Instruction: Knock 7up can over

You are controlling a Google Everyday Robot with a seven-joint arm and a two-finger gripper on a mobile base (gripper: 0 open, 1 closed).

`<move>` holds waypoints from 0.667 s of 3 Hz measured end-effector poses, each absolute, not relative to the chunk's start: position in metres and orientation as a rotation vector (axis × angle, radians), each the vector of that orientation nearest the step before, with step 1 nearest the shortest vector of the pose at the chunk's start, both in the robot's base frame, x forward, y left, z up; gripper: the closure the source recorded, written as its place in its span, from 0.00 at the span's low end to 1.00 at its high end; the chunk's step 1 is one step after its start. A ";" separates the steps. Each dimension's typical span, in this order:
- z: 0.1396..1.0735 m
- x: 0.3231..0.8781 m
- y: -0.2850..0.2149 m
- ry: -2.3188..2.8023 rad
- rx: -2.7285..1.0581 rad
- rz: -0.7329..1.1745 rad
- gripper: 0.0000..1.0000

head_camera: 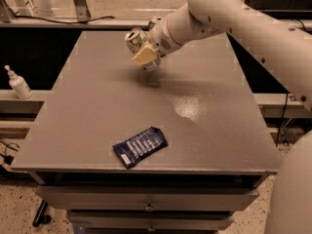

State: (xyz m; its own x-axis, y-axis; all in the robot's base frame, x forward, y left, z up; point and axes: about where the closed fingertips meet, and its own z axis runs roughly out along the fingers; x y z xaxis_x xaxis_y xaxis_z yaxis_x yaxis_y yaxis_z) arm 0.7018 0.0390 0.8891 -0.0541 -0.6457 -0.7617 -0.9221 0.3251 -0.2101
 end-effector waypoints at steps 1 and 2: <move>0.872 0.698 0.012 1.875 -1.555 0.304 1.00; 0.866 0.698 -0.011 1.931 -1.673 0.183 1.00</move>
Offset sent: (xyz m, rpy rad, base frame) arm -0.0036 -0.0864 -0.0230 -0.5350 0.0515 0.0540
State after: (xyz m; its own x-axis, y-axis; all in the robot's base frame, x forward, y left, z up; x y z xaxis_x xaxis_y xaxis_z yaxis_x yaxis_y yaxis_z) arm 0.6976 -0.0111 0.8658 -0.0528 -0.8652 -0.4987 -0.9433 0.2071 -0.2594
